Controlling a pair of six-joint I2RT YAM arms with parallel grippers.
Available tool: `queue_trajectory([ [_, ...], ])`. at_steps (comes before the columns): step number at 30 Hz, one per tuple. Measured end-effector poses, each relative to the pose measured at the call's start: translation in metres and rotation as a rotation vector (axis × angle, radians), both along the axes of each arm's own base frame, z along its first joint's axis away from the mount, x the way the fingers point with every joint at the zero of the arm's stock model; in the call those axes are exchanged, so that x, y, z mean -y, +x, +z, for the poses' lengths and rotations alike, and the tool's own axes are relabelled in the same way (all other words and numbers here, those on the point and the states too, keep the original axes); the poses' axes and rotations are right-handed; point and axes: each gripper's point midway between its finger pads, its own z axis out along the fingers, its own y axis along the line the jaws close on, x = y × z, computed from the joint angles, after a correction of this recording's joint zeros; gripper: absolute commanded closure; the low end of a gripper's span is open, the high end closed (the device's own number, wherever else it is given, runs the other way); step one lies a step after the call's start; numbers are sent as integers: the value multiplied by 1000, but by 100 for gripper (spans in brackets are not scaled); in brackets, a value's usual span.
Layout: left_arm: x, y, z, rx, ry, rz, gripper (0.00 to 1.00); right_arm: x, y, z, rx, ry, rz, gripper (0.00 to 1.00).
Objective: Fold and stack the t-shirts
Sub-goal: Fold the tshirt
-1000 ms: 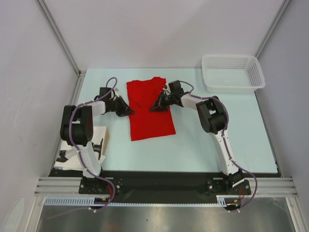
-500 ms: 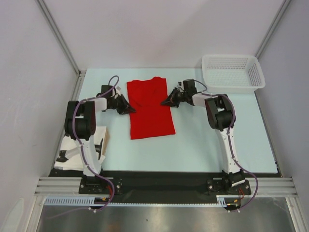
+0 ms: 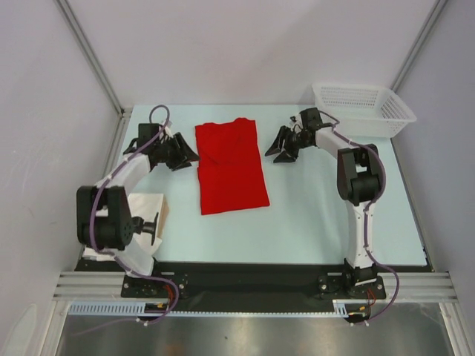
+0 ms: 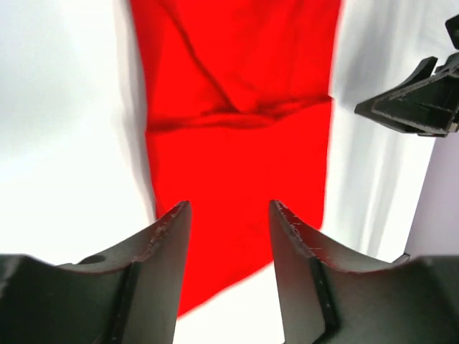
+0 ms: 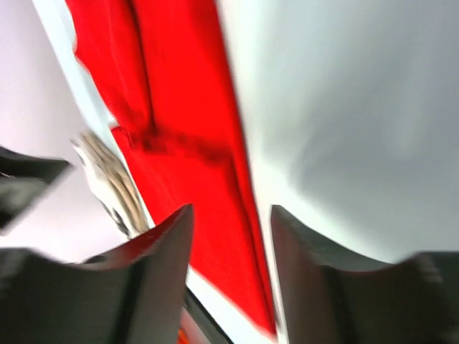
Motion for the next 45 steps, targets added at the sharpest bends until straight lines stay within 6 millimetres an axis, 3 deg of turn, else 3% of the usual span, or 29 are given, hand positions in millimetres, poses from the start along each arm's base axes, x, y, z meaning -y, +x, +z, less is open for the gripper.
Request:
queue_trajectory([
  [4,-2,-32,25,71,24,-11,42,14,-45,33,31,-73,92,36],
  [7,1,-70,7,18,30,-26,40,15,-93,40,11,-90,150,35],
  [12,10,-147,-51,-174,46,-51,38,-8,-175,10,-90,-102,264,35],
  [14,11,-166,-64,-227,44,-42,37,-14,-200,-6,-139,-113,296,34],
  [16,12,-169,-67,-241,34,-31,37,-16,-214,-16,-171,-121,311,34],
  [25,21,-168,-83,-294,-27,66,47,-18,-212,-17,-145,-95,267,35],
  [29,20,-163,-86,-291,-37,126,54,-16,-208,-19,-143,-83,235,41],
  [33,21,-157,-88,-294,-50,161,54,-13,-201,-21,-145,-76,193,49],
  [45,24,-144,-89,-295,-68,199,57,-7,-183,-23,-141,-89,104,51],
])
